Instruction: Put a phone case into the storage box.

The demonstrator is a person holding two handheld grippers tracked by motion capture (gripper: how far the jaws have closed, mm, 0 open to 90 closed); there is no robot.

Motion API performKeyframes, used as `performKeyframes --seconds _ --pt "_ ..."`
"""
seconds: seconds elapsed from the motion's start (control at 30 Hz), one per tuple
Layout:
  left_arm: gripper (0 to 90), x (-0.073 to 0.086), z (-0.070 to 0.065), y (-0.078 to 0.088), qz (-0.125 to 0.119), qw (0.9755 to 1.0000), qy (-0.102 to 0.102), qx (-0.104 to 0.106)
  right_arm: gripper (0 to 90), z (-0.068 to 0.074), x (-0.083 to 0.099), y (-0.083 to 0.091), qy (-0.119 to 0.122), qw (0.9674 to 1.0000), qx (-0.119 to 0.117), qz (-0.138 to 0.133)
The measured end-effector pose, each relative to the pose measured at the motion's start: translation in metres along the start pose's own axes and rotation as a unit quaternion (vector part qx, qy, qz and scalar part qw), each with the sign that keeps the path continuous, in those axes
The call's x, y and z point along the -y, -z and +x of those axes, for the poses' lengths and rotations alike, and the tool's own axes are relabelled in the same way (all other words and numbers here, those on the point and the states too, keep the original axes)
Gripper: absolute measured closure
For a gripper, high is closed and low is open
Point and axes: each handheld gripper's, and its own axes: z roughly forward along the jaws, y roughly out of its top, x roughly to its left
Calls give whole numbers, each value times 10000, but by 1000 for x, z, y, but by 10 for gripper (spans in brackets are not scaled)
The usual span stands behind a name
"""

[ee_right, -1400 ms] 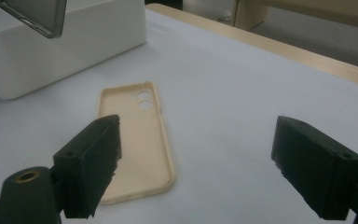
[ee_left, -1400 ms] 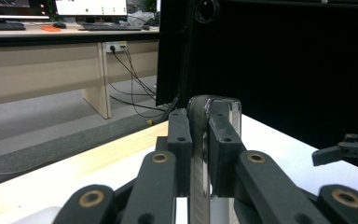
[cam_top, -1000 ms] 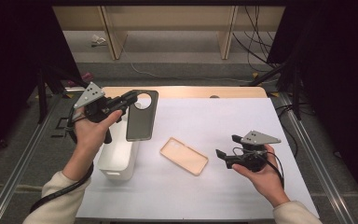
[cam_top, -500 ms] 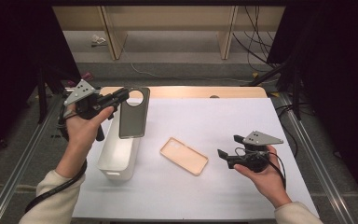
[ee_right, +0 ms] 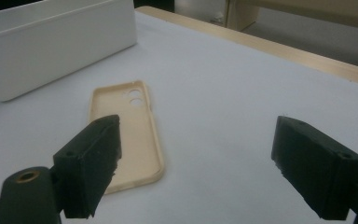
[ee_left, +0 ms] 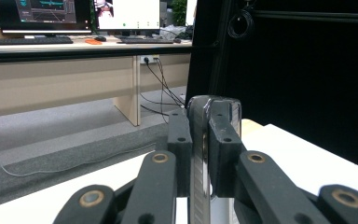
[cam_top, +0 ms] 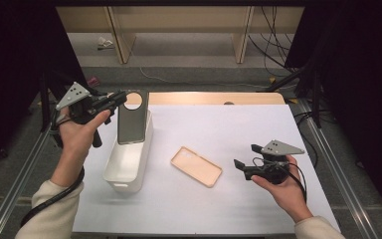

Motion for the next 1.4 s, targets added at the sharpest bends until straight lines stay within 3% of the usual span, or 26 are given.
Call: performKeyframes --seconds 0.27,0.57,1.4 --pt "809 2 9 -1 -24 9999 -131 13 167 -1 1 3 -46 10000 23 -10" --pt "809 5 16 -5 -2 9999 -138 22 167 -2 2 4 -71 10000 38 -23" --pt "809 4 37 -35 77 9997 -215 62 167 -3 3 5 -100 9999 67 -8"
